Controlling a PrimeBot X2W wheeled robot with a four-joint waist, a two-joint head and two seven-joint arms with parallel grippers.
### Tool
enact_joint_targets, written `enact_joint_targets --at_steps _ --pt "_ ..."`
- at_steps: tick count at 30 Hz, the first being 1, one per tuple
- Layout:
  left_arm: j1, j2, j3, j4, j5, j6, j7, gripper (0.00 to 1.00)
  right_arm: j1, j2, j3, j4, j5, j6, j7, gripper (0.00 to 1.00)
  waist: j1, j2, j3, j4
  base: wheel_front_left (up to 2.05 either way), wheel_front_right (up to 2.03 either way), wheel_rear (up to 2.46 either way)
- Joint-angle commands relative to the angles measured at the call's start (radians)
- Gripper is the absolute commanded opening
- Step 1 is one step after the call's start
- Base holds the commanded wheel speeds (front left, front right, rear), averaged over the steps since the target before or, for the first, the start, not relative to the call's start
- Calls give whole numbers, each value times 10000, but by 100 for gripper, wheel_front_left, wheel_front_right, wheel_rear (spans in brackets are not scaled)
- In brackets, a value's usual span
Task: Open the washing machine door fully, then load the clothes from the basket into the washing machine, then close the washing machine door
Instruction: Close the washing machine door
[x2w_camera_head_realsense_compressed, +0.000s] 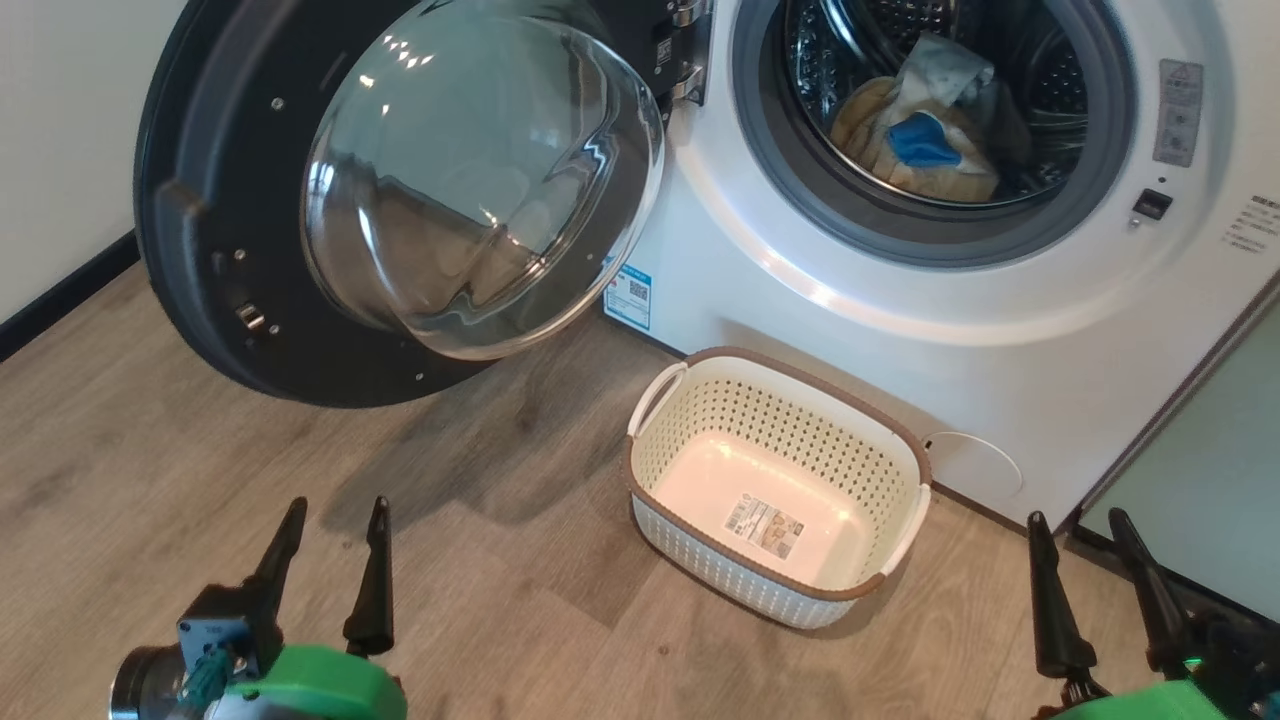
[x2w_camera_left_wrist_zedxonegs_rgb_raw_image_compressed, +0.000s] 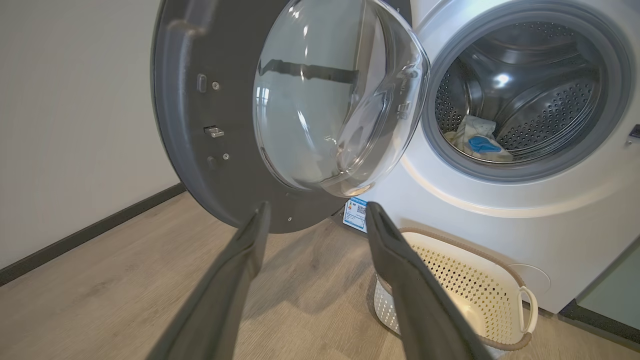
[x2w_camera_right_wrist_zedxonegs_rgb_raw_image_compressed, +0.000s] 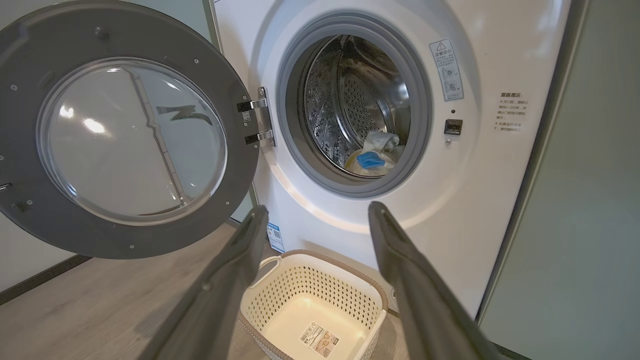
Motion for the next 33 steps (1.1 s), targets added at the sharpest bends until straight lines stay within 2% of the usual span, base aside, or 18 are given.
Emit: enact_joint_targets --at_steps 1,14,15,16,27,29,33 --pt "-381 218 472 -355 -51 73 -34 100 -245 -93 186 -279 48 -29 -67 100 0 0 56 81 0 0 0" --pt "-491 263 451 -410 -80 33 -58 100 -328 -93 254 -217 34 -29 -67 100 0 0 144 125 0 0 0" --pt "-499 226 440 -424 -196 -47 -56 38 -325 -93 264 -213 29 -29 -67 100 0 0 139 119 0 0 0" --pt "-517 211 411 -496 -288 -188 -63 0 -320 -93 276 -207 27 -29 -67 100 0 0 126 110 0 0 0" --pt "-399 220 590 -741 -856 -667 -75 0 -255 -93 264 -210 27 -29 -67 100 0 0 16 121 0 0 0" --pt "-442 36 841 -1002 -1367 -939 -94 0 -228 -93 246 -215 29 -29 -67 100 0 0 -1 172 0 0 0" --pt "-566 -436 1695 -1711 -3011 -1818 -115 0 -219 -93 250 -213 61 -29 -67 100 0 0 0 283 0 0 0"
